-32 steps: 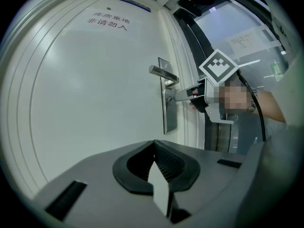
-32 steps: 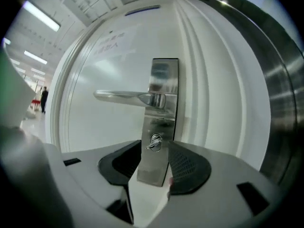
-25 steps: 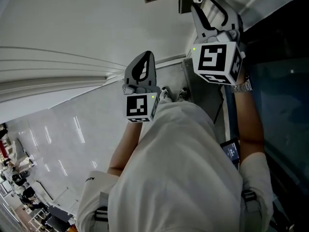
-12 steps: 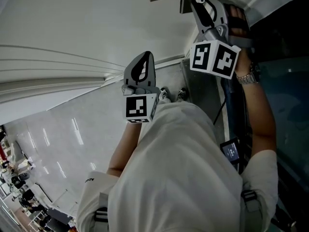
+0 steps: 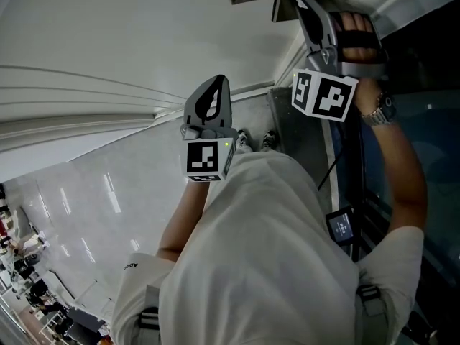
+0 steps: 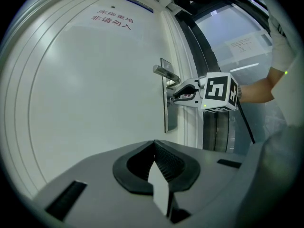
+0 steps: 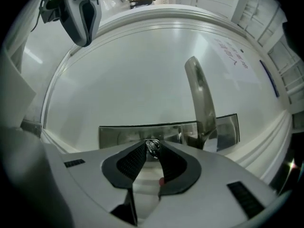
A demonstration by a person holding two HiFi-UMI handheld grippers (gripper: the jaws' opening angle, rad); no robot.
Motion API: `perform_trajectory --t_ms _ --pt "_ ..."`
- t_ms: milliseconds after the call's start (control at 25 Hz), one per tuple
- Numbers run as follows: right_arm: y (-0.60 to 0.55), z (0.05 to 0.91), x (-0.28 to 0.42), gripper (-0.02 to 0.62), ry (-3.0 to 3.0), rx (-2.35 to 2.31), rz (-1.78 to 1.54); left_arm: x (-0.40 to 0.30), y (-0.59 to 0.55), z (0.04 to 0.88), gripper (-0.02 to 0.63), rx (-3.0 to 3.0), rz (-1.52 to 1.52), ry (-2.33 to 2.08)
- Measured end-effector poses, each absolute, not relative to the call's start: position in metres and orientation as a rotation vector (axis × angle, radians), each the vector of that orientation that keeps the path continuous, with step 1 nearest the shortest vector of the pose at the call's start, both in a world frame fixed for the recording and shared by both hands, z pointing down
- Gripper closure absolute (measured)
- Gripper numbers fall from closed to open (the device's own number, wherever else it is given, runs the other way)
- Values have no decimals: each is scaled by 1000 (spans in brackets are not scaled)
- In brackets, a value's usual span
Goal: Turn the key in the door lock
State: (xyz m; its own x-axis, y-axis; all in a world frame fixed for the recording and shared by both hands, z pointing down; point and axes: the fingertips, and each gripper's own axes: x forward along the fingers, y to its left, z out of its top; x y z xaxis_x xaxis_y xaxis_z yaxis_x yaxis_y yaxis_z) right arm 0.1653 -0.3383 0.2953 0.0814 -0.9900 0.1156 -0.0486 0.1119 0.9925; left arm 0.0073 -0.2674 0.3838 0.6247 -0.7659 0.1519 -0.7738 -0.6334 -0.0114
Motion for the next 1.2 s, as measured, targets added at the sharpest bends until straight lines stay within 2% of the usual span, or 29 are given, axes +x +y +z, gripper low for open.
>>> perform_trajectory --t_ms 1200 --pt "-339 284 168 535 -1476 1575 -778 14 -269 380 597 2780 210 -1316"
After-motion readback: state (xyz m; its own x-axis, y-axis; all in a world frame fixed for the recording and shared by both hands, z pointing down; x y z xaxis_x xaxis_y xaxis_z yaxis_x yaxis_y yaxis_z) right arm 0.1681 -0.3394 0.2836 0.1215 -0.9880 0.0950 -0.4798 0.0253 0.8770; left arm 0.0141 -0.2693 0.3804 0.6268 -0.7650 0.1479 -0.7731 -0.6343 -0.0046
